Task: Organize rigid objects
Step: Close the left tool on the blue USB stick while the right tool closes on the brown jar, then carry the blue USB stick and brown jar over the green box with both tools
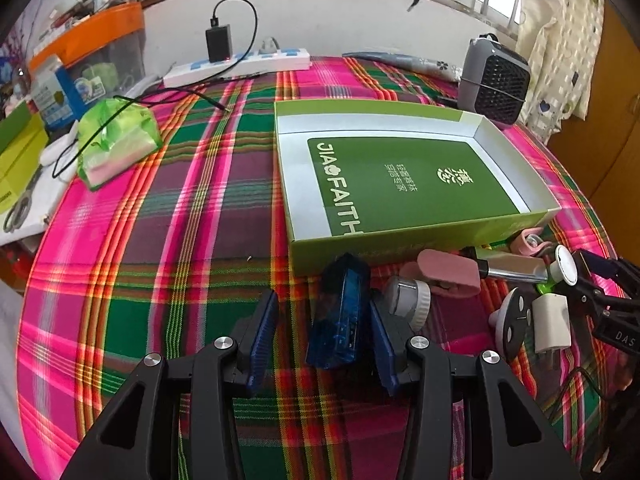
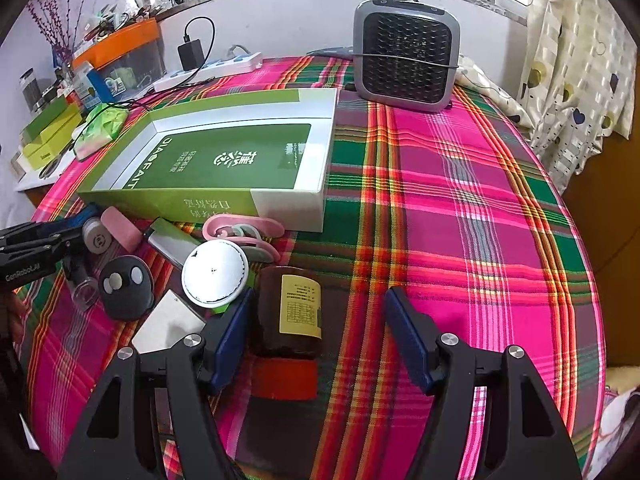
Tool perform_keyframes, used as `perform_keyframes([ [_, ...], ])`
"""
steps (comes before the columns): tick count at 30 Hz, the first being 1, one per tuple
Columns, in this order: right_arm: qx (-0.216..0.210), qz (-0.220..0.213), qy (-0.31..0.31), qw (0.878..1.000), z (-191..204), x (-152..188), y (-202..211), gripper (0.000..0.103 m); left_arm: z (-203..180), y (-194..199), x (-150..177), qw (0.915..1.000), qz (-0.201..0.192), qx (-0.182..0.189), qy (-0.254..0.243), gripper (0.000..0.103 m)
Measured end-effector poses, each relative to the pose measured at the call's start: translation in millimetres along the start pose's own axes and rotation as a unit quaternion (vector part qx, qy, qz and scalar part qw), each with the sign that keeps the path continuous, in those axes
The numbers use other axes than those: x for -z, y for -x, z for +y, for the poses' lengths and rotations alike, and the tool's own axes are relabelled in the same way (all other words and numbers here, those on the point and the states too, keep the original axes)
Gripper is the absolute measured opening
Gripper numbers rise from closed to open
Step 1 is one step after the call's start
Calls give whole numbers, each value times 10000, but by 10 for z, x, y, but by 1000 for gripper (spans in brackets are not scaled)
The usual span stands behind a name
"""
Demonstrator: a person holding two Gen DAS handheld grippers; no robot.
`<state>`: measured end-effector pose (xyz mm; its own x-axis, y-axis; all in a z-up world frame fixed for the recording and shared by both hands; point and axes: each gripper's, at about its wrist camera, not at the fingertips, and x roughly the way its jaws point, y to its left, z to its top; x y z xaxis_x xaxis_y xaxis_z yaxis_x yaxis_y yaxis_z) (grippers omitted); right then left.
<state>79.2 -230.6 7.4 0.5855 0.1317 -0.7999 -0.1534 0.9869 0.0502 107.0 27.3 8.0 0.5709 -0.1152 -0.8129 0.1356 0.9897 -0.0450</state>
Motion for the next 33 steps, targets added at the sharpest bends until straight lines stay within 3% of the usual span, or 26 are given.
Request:
perform_keyframes([
  [7, 0, -10, -9, 10000, -9, 1, 2, 67, -26, -22, -11, 9999, -42, -89, -115, 43],
  [12, 106, -22, 6, 9999, -22, -3, 17, 54, -17, -26, -22, 9999, -69, -151, -45, 39],
  [16, 114, -48, -19, 9999, -36, -1, 22, 47, 25, -19, -20, 9997, -86, -243, 30, 27],
  [17, 121, -59, -32, 9999, -32, 2, 21, 41, 39, -18, -19, 9996, -91, -267, 62, 23],
  [20, 118, -79, -100, 9998, -59, 1, 24, 34, 75, -12, -13, 9995, -104, -271, 130, 19],
  [33, 91, -106, -149, 9998, -70, 7, 28, 33, 117, -1, 3, 9993, -141, -257, 223, 15],
])
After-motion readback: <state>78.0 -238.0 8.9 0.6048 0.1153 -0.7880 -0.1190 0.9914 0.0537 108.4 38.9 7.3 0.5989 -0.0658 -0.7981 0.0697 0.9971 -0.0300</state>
